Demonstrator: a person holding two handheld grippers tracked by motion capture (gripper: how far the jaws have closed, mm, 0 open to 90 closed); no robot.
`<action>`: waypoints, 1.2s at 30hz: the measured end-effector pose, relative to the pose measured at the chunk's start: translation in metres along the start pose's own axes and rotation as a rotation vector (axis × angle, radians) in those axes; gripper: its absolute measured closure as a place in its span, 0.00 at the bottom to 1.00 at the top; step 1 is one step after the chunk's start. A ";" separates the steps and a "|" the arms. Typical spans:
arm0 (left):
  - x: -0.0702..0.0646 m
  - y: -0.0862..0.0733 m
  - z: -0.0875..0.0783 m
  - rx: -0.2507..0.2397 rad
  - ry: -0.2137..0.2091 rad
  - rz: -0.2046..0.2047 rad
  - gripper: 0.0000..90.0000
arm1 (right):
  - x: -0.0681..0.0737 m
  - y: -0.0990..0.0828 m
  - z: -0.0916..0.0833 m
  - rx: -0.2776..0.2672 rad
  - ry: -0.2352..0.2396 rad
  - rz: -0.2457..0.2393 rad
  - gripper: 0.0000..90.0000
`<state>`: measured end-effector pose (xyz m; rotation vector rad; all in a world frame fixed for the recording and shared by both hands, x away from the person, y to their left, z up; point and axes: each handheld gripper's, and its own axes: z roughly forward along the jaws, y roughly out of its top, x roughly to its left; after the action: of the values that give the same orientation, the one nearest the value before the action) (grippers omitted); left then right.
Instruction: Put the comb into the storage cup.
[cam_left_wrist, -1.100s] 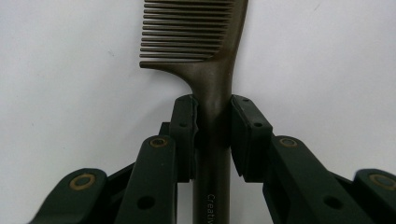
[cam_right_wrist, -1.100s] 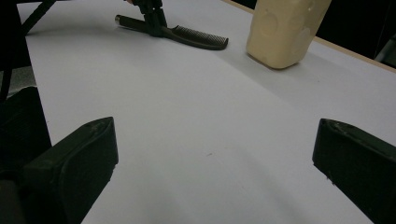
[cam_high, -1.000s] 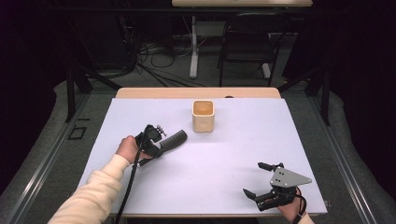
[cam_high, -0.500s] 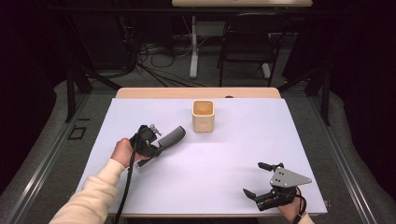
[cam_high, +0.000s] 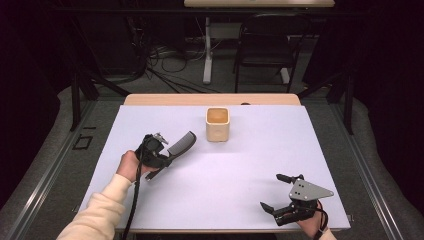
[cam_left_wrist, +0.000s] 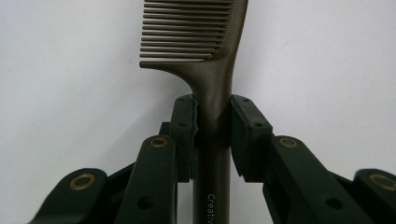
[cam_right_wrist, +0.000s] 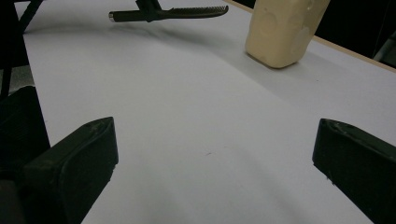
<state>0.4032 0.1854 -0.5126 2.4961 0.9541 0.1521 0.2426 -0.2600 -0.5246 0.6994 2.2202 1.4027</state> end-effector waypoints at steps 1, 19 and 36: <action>0.000 0.000 0.000 -0.005 -0.001 -0.001 0.80 | 0.000 0.000 0.000 0.000 0.000 -0.001 0.00; -0.004 -0.010 0.001 -0.143 0.004 -0.041 0.80 | -0.001 0.000 0.000 0.003 -0.001 -0.002 0.00; -0.007 -0.009 0.002 -0.226 0.038 -0.038 0.80 | -0.001 0.000 0.000 0.008 -0.008 -0.003 0.00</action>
<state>0.3929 0.1861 -0.5183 2.2748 0.9435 0.2802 0.2434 -0.2606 -0.5250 0.7033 2.2211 1.3872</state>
